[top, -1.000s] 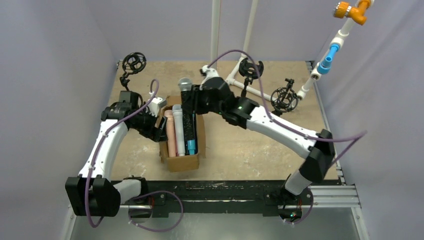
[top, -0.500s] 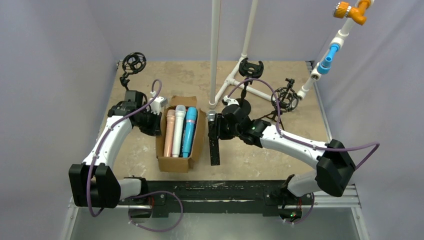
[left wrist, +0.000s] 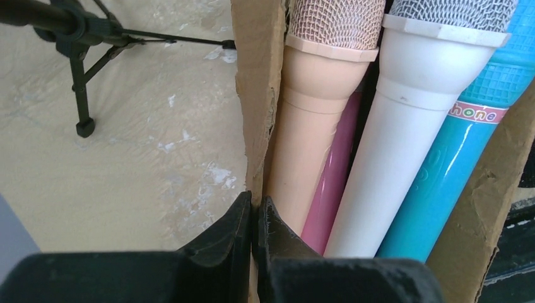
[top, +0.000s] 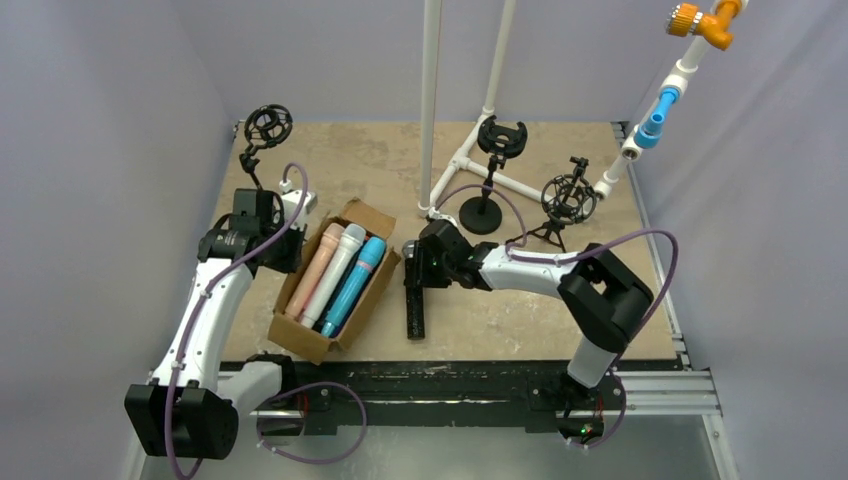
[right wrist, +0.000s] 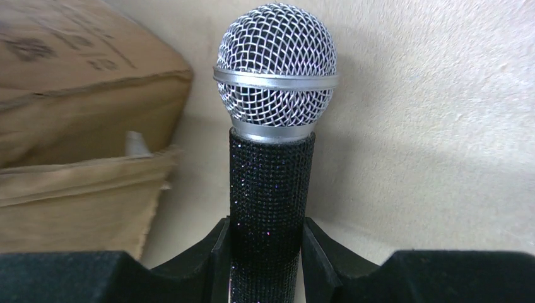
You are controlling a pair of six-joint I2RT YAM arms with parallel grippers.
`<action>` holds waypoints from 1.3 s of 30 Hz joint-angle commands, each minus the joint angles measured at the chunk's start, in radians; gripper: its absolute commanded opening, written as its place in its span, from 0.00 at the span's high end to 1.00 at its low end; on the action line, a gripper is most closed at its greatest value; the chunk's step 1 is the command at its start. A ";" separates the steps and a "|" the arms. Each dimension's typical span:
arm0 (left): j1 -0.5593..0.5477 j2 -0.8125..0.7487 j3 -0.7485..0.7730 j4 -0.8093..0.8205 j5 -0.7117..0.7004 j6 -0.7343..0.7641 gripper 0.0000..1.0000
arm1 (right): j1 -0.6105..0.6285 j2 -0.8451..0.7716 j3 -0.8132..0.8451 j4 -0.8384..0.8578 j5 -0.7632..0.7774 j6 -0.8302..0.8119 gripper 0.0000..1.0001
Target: Attach the microphones to the stand
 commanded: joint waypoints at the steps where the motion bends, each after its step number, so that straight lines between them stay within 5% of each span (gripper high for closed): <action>1: 0.003 -0.033 0.017 0.041 -0.131 -0.116 1.00 | -0.002 0.053 0.080 0.076 -0.011 0.037 1.00; 7: 0.003 -0.066 0.002 0.043 -0.189 -0.191 1.00 | -0.002 0.138 0.146 0.085 -0.019 0.032 0.97; 12: 0.003 -0.079 0.001 0.027 -0.226 -0.251 1.00 | -0.003 0.145 0.174 0.078 -0.020 0.012 0.62; 17: 0.003 -0.088 -0.003 0.012 -0.253 -0.300 1.00 | -0.002 0.087 0.173 0.070 -0.070 0.014 0.48; 29: 0.003 -0.090 0.001 -0.005 -0.238 -0.308 1.00 | 0.009 -0.118 0.229 -0.043 0.006 -0.042 0.47; 39: 0.003 -0.102 0.022 -0.041 -0.227 -0.333 1.00 | 0.171 0.058 0.499 -0.104 -0.064 -0.026 0.47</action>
